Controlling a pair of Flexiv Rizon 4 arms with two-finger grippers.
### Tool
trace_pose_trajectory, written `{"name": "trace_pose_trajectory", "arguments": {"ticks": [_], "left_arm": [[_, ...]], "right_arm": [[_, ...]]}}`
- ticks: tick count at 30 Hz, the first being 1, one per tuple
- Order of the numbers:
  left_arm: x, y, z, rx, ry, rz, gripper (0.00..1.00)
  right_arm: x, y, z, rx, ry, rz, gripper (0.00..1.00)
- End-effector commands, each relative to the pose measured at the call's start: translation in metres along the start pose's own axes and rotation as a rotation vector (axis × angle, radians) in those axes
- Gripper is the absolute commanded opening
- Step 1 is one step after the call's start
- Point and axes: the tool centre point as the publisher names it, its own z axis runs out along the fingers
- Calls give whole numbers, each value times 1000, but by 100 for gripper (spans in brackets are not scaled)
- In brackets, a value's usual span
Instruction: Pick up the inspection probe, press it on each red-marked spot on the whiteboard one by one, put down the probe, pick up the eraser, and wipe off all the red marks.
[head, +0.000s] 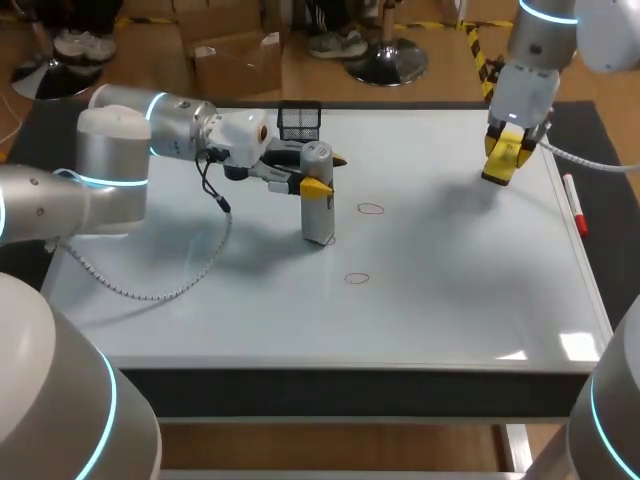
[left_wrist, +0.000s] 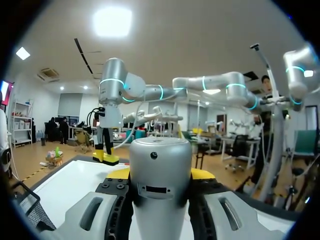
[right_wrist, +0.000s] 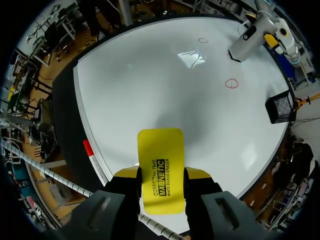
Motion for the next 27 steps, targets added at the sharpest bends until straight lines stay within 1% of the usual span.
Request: {"name": "trace_pose_trajectory", "arguments": {"ticks": [1, 12, 17, 19, 21, 25, 27], "left_arm": [[6, -7, -1, -3, -8, 5, 0], [15, -17, -3, 6, -8, 13, 0], [17, -19, -6, 11, -11, 19, 0], [16, -20, -8, 27, -8, 14, 0], [18, -22, -10, 21, -11, 18, 0], [21, -24, -15, 17, -58, 21, 0], [22, -25, -17, 21, -63, 21, 0]], "right_arm": [[0, -1, -1, 1, 4, -1, 0], [0, -1, -1, 1, 4, -1, 0], [0, -1, -1, 1, 4, -1, 0], [0, -1, -1, 1, 4, -1, 0], [0, -1, -1, 1, 4, -1, 0], [0, -1, -1, 1, 4, -1, 0], [0, -1, -1, 1, 4, -1, 0]]}}
